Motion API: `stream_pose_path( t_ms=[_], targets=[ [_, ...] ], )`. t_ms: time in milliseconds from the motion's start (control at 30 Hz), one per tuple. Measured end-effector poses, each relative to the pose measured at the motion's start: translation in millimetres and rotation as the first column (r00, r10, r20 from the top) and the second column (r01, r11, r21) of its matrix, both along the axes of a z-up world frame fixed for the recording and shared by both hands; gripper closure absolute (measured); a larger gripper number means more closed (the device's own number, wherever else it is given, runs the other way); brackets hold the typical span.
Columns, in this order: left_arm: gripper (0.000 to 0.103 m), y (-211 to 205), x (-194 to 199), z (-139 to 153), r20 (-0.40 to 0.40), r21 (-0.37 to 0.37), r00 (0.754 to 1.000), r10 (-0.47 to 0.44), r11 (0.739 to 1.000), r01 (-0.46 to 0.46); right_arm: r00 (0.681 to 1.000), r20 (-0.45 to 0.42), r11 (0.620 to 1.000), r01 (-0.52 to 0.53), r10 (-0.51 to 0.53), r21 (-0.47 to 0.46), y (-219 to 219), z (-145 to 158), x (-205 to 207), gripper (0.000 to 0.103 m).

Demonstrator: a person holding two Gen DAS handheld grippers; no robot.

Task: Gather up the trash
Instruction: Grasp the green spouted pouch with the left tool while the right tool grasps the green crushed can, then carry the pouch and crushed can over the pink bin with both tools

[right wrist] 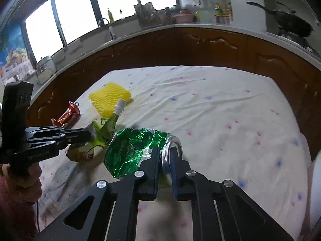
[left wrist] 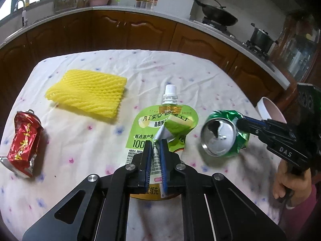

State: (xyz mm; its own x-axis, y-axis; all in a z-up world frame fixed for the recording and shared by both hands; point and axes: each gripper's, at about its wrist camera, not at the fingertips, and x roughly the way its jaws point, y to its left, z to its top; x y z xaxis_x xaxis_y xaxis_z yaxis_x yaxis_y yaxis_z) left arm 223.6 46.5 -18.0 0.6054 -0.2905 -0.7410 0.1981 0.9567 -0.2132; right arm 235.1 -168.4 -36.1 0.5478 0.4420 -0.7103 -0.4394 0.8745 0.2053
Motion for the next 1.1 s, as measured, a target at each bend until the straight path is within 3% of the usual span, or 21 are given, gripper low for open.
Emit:
stream_pose_path(
  t_ms=[600, 1100],
  targets=[
    [0.096, -62, -25, 23, 0.043, -0.080, 0.994, -0.096, 0.992, 0.099, 0.963, 0.045, 0.958, 0.259, -0.266, 0.119, -102, 33, -72, 0.093],
    [0.096, -115, -38, 36, 0.056, -0.080, 0.982, -0.180, 0.980, 0.184, 0.933, 0.062, 0.927, 0.343, -0.356, 0.155, -146, 40, -105, 0.093]
  ],
)
